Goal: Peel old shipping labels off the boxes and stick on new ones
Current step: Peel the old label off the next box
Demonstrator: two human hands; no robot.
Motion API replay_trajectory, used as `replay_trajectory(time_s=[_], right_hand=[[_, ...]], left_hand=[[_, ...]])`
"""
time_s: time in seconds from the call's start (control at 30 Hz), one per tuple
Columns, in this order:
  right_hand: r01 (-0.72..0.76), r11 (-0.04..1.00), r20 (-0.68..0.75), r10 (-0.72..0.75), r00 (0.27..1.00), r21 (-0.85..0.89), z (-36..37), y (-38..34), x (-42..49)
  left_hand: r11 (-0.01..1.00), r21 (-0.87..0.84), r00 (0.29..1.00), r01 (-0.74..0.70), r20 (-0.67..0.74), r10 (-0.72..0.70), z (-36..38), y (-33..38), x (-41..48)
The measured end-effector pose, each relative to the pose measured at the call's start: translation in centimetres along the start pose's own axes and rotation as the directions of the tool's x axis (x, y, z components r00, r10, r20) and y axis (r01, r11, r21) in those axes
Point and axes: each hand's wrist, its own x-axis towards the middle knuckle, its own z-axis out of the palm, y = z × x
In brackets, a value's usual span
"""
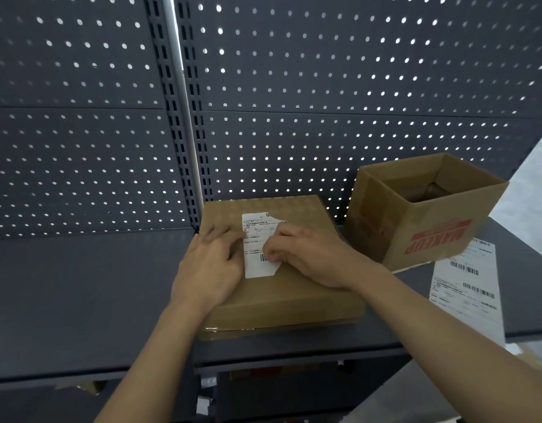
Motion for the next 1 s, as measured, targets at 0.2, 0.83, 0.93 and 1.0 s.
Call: replay_trajectory(time_s=[0.2, 0.83, 0.93, 1.0], right_hand=[[-0.093, 0.939, 0.019, 0.091, 0.996, 0.332, -0.9, 1.1, -1.6], [-0.103, 0.992, -0.028, 0.105, 0.994, 0.071, 0.0, 1.3, 0.1], [-0.053, 0.998, -0.017, 0.054, 0.998, 0.032, 0.4, 1.4, 0.3], [-0.028, 0.999, -0.03, 0.029, 0.999, 0.03, 0.5, 1.5, 0.3]], left_hand=[[0.999, 0.003, 0.999, 0.035, 0.04, -0.035, 0.1, -0.4, -0.1], [1.0, 0.016, 1.0, 0.019, 0.008, -0.019, -0.2, 0.0, -0.2], [1.0, 0.023, 1.0, 0.009, 0.001, -0.009, -0.1, 0.0, -0.2], [1.0, 0.02, 1.0, 0.007, -0.004, -0.007, -0.1, 0.0, -0.2]])
